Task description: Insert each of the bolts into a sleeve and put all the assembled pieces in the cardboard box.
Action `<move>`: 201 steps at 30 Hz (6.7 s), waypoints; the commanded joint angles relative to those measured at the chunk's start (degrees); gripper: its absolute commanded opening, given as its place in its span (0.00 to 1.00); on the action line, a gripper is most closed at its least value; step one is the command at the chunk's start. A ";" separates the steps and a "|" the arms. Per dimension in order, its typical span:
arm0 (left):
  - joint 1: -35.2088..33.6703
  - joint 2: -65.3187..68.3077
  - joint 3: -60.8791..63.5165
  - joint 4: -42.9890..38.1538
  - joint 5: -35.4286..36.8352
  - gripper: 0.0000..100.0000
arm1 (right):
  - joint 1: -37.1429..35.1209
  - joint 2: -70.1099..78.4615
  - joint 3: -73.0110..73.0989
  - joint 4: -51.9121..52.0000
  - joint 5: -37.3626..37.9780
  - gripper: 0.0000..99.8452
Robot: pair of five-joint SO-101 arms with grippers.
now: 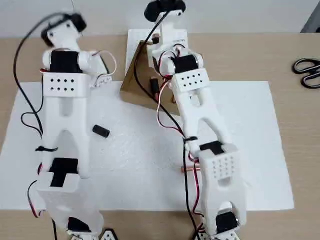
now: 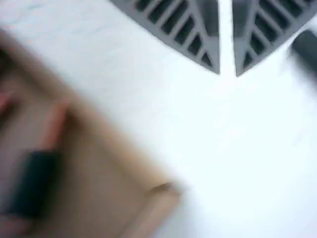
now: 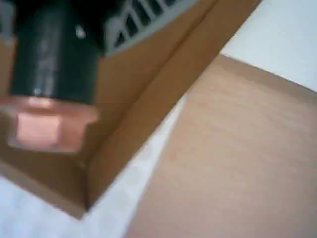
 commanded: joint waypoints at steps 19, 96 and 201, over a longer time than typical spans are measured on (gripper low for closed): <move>-0.70 -2.29 2.33 0.88 -2.29 0.01 | 0.48 12.44 -14.33 7.96 -0.26 0.30; 37.10 -59.69 60.97 -19.25 -36.48 0.21 | 30.46 -107.03 81.93 37.85 52.04 0.30; -25.14 6.15 12.09 -8.70 44.75 0.01 | 47.87 -136.48 83.08 19.38 8.00 0.30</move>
